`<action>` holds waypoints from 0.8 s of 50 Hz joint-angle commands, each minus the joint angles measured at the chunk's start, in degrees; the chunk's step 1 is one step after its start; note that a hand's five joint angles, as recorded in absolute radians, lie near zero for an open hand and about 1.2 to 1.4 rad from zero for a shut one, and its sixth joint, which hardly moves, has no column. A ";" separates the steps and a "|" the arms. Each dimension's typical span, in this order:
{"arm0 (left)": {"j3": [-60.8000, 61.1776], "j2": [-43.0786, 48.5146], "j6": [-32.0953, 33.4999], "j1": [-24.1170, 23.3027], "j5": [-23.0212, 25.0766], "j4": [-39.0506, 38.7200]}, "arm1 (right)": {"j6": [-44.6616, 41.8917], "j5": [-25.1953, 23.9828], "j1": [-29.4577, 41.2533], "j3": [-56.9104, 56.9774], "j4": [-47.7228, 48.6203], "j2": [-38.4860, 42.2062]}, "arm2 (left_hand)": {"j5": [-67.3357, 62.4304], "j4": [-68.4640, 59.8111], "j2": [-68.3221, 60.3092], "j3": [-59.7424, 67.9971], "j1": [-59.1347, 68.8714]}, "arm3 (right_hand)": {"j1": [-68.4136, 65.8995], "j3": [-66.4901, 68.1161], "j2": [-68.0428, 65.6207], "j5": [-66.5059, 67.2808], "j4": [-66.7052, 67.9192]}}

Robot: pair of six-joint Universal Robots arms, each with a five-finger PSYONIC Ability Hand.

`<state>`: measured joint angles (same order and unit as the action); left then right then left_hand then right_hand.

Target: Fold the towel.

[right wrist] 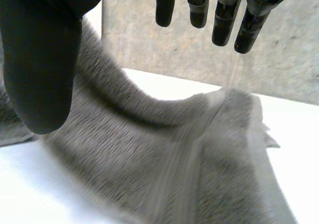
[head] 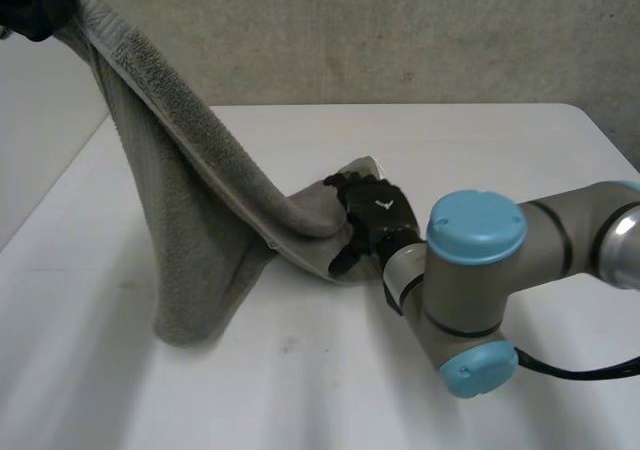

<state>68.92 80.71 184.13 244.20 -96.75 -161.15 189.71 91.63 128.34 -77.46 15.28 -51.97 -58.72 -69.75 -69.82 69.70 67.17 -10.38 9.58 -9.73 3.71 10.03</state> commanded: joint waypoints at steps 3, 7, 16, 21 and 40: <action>0.60 0.15 -0.35 0.58 -0.01 0.05 | -0.39 -0.93 -4.33 -2.26 -0.69 -1.64 | -11.28 -10.25 -10.18 10.30 12.83 | 0.38 0.42 -0.27 -3.71 -0.03; 0.43 0.32 -1.58 0.66 0.07 -0.04 | -0.30 -2.85 -4.41 -2.08 -3.93 0.55 | -11.28 -10.25 -10.18 10.30 12.83 | 0.29 0.51 -0.36 -3.62 0.06; -0.63 0.50 -1.76 0.84 0.07 -0.13 | 0.92 -4.71 -3.71 -2.78 -6.66 1.00 | -11.28 -10.25 -10.18 10.30 12.83 | -4.41 5.21 -5.06 1.08 4.76; -2.12 0.59 -1.85 1.19 -0.01 -0.04 | 4.43 -4.80 -3.45 -3.22 -6.49 0.82 | -11.28 -10.25 -10.18 10.30 12.83 | -13.13 13.93 -13.78 9.80 13.48; -3.79 0.76 -3.25 1.10 -0.01 0.05 | 11.74 -4.18 -1.69 8.64 -5.70 11.18 | -11.28 -10.25 -10.18 10.30 12.83 | -28.63 29.43 -29.28 25.30 28.98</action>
<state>64.84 81.43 181.70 245.37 -96.79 -161.12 200.45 87.23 126.55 -72.49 9.43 -44.16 -58.73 -69.75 -69.82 69.70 67.17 -37.20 32.47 -32.42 22.15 32.43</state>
